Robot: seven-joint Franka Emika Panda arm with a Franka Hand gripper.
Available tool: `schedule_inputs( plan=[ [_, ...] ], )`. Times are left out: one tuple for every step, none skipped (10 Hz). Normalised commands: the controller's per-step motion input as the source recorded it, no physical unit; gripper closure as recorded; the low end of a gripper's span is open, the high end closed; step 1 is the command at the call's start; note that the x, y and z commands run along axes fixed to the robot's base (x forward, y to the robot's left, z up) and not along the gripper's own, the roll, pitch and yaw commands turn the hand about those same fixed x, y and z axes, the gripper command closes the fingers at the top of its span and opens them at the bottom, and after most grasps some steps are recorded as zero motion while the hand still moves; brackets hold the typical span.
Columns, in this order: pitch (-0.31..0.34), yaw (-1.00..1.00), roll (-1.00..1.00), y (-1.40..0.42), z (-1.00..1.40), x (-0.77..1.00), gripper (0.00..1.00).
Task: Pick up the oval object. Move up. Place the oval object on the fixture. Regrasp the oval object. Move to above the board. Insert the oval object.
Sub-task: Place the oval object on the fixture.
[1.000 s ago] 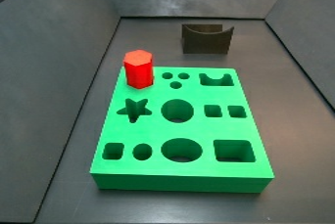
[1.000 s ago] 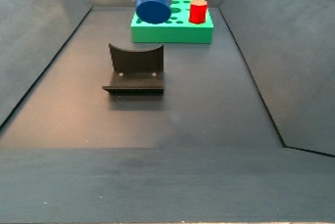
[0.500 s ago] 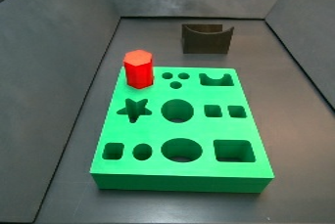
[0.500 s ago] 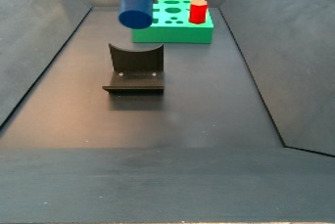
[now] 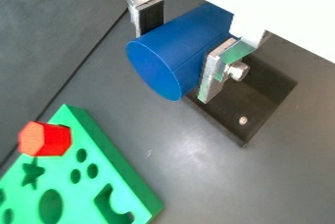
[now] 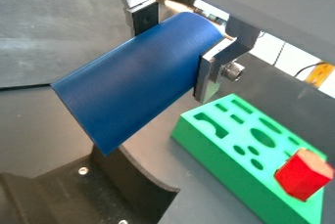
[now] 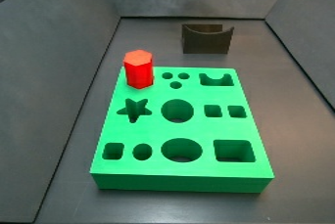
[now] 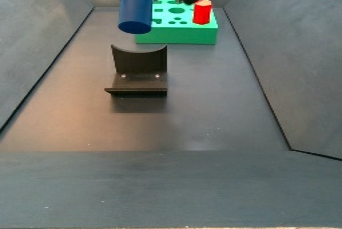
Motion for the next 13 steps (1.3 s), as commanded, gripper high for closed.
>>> schedule_inputs(
  plan=[
    [-0.003, -0.14, -0.33, 0.04, -0.01, 0.07, 1.00],
    [-0.013, -0.10, -0.21, 0.03, 0.00, 0.06, 1.00],
    [0.113, 0.00, -1.00, 0.13, -1.00, 0.12, 1.00],
    [0.110, -0.01, -1.00, 0.14, -1.00, 0.13, 1.00],
    [0.148, -0.03, -1.00, 0.14, -1.00, 0.13, 1.00],
    [0.172, -0.07, -0.85, 0.13, -1.00, 0.15, 1.00],
    [0.162, -0.10, -0.68, 0.14, -1.00, 0.15, 1.00],
    [0.133, -0.13, -0.45, 0.14, -1.00, 0.16, 1.00],
    [0.117, -0.14, -0.34, 0.14, -1.00, 0.17, 1.00],
    [0.078, -0.16, -0.22, 0.13, -0.99, 0.18, 1.00],
    [0.047, -0.16, -0.18, 0.11, -0.77, 0.15, 1.00],
    [0.024, -0.16, -0.17, 0.08, -0.57, 0.12, 1.00],
    [0.000, -0.14, -0.16, 0.07, -0.38, 0.10, 1.00]
  ],
)
